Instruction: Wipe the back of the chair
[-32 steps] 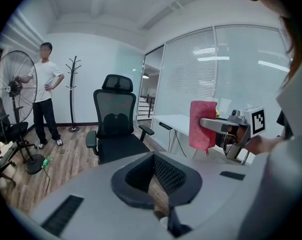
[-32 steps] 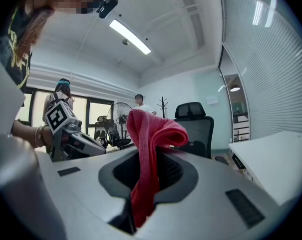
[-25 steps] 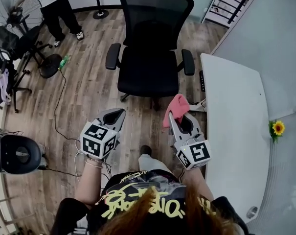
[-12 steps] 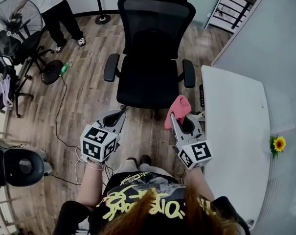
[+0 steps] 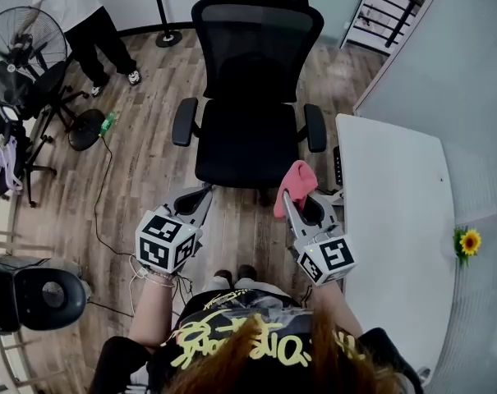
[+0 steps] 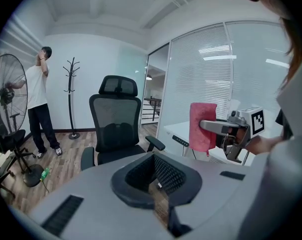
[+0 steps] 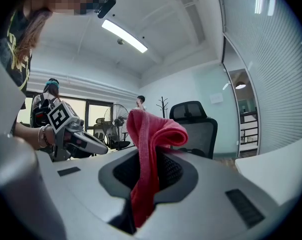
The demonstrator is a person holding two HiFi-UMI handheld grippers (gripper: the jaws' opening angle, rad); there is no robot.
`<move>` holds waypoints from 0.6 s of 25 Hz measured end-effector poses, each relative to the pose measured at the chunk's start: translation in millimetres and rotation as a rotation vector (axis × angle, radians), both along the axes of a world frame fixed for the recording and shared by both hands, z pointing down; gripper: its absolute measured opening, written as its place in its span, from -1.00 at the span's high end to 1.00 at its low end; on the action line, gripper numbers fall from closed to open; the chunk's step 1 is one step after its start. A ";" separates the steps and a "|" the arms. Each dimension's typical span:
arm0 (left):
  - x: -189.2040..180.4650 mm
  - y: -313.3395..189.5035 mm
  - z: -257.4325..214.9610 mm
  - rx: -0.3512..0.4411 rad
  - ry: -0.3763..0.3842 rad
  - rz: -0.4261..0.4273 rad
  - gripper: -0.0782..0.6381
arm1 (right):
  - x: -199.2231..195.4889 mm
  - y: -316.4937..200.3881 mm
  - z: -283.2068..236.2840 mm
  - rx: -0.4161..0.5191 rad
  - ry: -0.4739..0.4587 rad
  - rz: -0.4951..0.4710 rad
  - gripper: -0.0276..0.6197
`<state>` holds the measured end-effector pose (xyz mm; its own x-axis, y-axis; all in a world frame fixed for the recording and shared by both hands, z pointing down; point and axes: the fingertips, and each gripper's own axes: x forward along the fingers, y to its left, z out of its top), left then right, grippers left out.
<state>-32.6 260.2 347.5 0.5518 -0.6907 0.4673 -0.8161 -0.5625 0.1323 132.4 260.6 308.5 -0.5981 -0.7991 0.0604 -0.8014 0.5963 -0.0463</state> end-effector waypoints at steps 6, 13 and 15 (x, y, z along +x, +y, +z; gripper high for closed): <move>12.8 -9.6 0.8 0.017 -0.003 -0.005 0.80 | 17.1 -8.8 5.4 0.004 -0.006 0.006 0.73; 11.5 -16.6 9.9 0.003 0.004 -0.043 0.80 | 21.4 -21.7 14.7 -0.016 -0.021 0.001 0.73; 9.4 -29.0 10.0 0.012 0.009 -0.050 0.80 | 20.9 -30.5 17.4 -0.015 -0.020 0.001 0.73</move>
<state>-23.3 231.2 357.5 0.5204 -0.7232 0.4539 -0.8423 -0.5223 0.1335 153.3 230.1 325.9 -0.5985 -0.7989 0.0605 -0.8009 0.5945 -0.0716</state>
